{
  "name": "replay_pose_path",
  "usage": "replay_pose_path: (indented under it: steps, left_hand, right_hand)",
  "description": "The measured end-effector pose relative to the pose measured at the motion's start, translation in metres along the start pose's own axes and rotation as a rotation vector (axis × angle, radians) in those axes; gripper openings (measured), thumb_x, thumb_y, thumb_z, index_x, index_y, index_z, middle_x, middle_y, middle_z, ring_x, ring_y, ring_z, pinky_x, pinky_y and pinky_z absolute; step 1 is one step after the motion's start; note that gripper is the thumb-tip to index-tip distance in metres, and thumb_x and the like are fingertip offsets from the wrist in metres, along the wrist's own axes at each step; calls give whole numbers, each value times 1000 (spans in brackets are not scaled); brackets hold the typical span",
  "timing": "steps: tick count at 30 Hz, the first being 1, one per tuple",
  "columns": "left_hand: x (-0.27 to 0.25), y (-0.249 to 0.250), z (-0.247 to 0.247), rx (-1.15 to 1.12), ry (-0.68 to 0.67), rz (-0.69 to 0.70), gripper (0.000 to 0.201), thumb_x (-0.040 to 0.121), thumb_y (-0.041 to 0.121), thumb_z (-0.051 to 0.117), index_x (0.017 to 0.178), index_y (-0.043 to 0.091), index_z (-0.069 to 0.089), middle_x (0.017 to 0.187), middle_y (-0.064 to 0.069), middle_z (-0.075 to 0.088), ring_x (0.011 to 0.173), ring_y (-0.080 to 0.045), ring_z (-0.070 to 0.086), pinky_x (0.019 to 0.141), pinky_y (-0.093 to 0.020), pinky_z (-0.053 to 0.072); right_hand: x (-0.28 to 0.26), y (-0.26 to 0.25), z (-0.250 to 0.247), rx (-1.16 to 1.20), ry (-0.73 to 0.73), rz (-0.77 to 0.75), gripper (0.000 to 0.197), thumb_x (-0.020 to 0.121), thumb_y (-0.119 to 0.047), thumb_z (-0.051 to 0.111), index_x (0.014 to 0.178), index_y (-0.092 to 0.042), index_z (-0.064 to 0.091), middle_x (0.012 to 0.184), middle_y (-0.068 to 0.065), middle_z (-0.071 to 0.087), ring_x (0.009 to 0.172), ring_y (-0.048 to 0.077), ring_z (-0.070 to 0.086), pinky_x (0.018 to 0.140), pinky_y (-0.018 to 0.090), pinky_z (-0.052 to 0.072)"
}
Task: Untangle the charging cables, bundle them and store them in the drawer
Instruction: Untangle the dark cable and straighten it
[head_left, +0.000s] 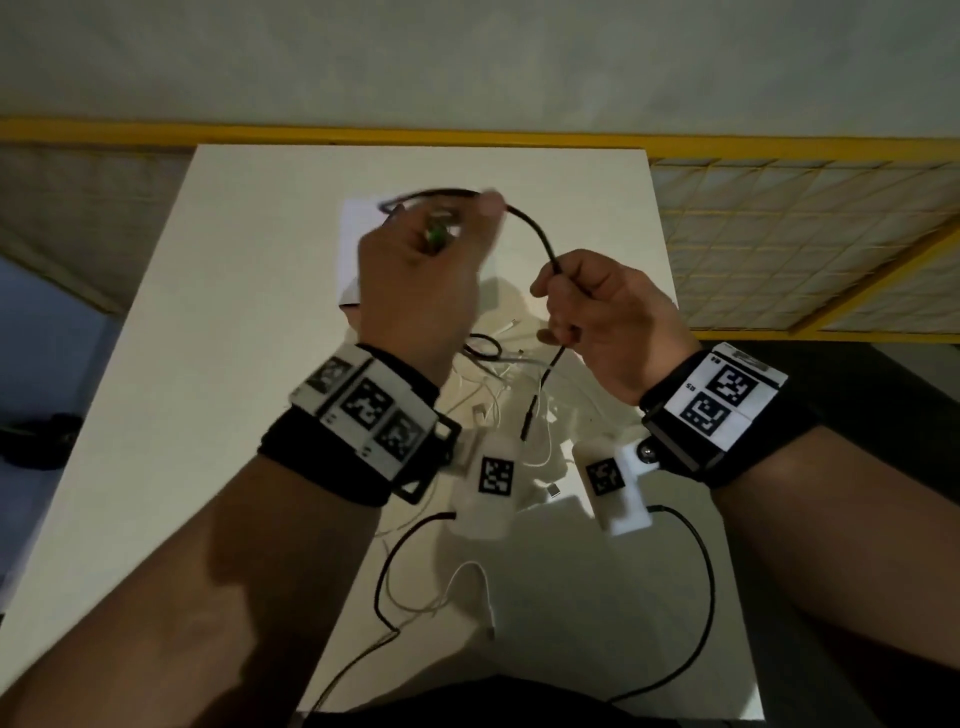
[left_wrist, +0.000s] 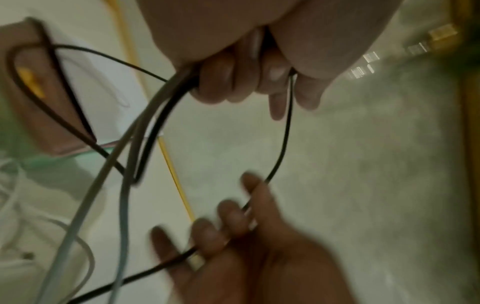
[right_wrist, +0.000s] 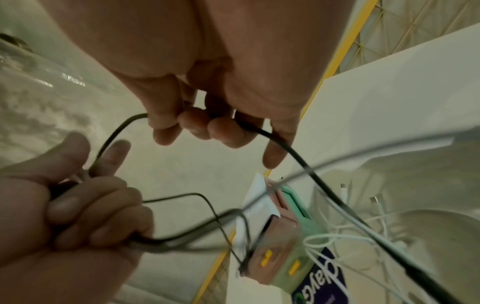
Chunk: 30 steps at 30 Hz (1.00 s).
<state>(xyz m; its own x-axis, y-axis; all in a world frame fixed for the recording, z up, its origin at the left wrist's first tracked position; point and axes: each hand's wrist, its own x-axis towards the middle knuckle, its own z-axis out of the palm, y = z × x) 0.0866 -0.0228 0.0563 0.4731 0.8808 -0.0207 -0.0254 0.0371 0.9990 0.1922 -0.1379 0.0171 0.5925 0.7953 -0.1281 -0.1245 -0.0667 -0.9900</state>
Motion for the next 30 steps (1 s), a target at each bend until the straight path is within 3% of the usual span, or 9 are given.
replay_pose_path:
  steps: [4, 8, 12, 15, 19, 23, 26, 27, 30]
  left_hand:
    - [-11, -3, 13, -55, -51, 14, 16, 90, 17, 70, 91, 3, 76, 52, -2, 49, 45, -16, 34, 46, -23, 31]
    - [-21, -3, 22, 20, -124, -49, 46, 89, 32, 71, 86, -13, 68, 44, 1, 36, 39, -13, 28, 45, -24, 29]
    - [-24, 11, 31, -81, -187, -29, 21, 90, 21, 69, 96, 1, 75, 44, 14, 51, 36, -2, 37, 43, -15, 32]
    - [-19, 21, 37, -148, -159, 0, 23, 90, 19, 70, 102, 0, 74, 42, 15, 48, 38, -3, 36, 47, -19, 31]
    - [-24, 26, 51, -135, -203, -14, 23, 92, 19, 67, 102, -1, 73, 41, 16, 48, 36, 0, 40, 49, -18, 31]
    - [-36, 29, 74, -183, -292, -74, 17, 92, 19, 67, 96, 4, 74, 40, 3, 34, 37, -13, 17, 46, -27, 16]
    - [-47, 31, 98, -210, -352, -61, 13, 91, 17, 67, 88, 6, 74, 56, -21, 25, 38, -15, 14, 45, -24, 16]
    - [-51, 31, 106, -208, -373, -47, 14, 91, 16, 67, 88, 4, 74, 56, -20, 28, 37, -14, 15, 45, -23, 17]
    - [-63, 25, 130, -165, -433, -35, 16, 93, 15, 65, 93, 1, 73, 40, 3, 36, 33, -9, 22, 42, -19, 22]
  right_hand:
    - [-2, -10, -2, 6, -18, -64, 22, 91, -17, 51, 84, -25, 71, 59, -6, 46, 58, 13, 41, 82, 40, 48]
    - [-3, -21, -7, 28, -50, -129, 21, 92, -17, 51, 90, -24, 71, 60, -10, 50, 58, 11, 43, 80, 41, 48]
    - [-6, -23, -13, -52, -44, -196, 20, 92, -20, 52, 89, -29, 70, 67, -13, 59, 62, 8, 48, 77, 42, 45]
    - [-9, -19, -23, -140, 24, -207, 23, 90, -25, 53, 84, -35, 73, 65, -12, 53, 68, 21, 40, 74, 42, 43]
    - [-15, -19, -41, -180, 93, -211, 22, 90, -24, 52, 86, -34, 72, 59, -16, 50, 62, 15, 38, 67, 39, 37]
    - [-23, -24, -63, -191, 139, -251, 24, 94, -15, 49, 92, -25, 70, 63, -10, 49, 63, 21, 36, 64, 36, 33]
    - [-29, -27, -86, -171, 169, -248, 26, 94, -15, 49, 91, -29, 70, 62, -17, 54, 62, 11, 40, 67, 35, 35]
    - [-31, -28, -95, -147, 175, -243, 25, 93, -16, 49, 90, -29, 70, 62, -17, 55, 63, 11, 40, 67, 35, 35]
    - [-42, -27, -125, -103, 208, -226, 21, 88, -17, 51, 91, -23, 71, 61, -18, 57, 62, 11, 38, 61, 32, 26]
